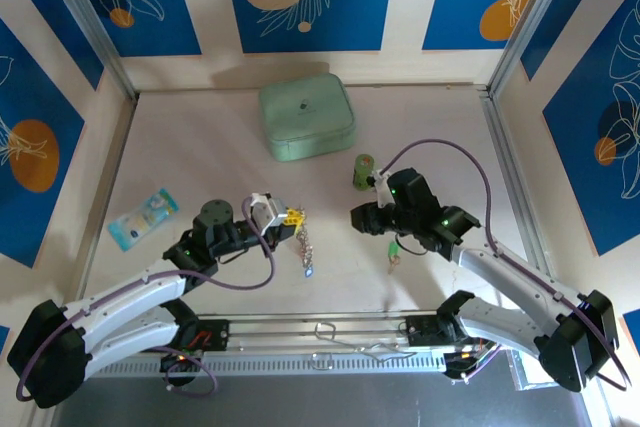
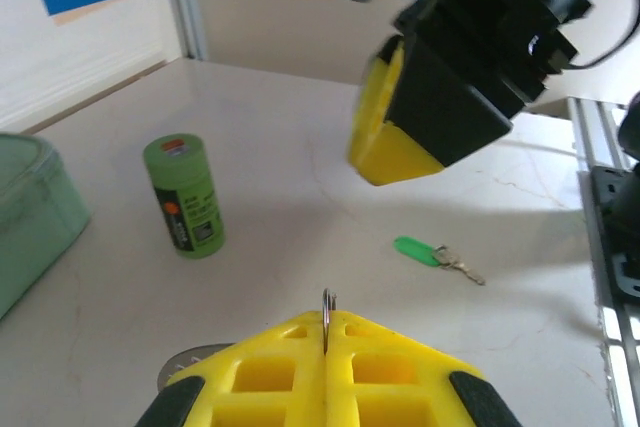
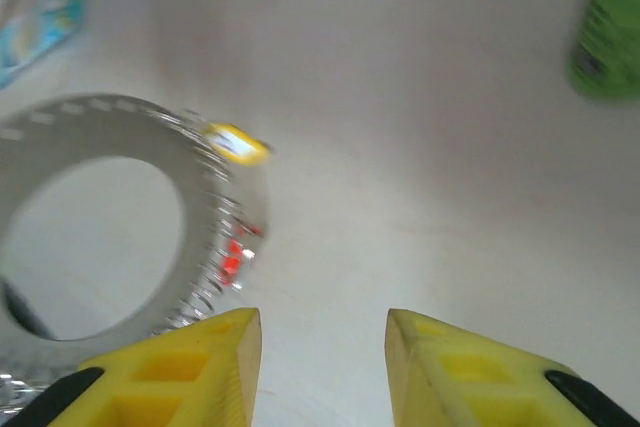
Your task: Put the keys on the keyring
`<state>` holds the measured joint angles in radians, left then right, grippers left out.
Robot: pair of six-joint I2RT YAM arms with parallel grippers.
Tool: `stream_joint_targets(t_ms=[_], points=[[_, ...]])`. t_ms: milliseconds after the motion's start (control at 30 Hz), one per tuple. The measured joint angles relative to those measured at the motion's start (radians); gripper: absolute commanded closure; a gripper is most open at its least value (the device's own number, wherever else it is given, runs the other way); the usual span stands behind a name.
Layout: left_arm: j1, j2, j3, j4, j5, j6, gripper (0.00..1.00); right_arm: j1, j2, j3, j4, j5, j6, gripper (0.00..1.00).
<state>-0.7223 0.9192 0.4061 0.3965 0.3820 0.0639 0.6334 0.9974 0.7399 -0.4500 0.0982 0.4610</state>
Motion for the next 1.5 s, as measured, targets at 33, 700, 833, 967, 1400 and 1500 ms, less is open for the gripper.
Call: stream_joint_targets(t_ms=[33,700,833,967,1400,1500], points=[[0.000,0.000,0.001,-0.005,-0.017,-0.008,1.00,-0.002,0.005,-0.001,-0.035,0.026,0.046,0.62],[0.000,-0.021,0.002,-0.025,-0.130,-0.064,1.00,-0.013,0.251,-0.048,-0.354,0.183,0.463,0.55],[0.000,-0.021,0.002,-0.025,-0.130,-0.063,1.00,-0.013,0.327,-0.048,-0.342,0.183,0.472,0.58],[0.000,-0.019,0.002,-0.025,-0.130,-0.063,1.00,-0.013,0.357,-0.048,-0.320,0.184,0.482,0.69],[0.000,-0.007,0.002,-0.029,-0.129,-0.056,1.00,-0.013,0.361,-0.048,-0.306,0.217,0.489,0.71],[0.000,-0.007,0.002,-0.032,-0.129,-0.056,1.00,-0.014,0.361,-0.048,-0.306,0.218,0.490,0.70]])
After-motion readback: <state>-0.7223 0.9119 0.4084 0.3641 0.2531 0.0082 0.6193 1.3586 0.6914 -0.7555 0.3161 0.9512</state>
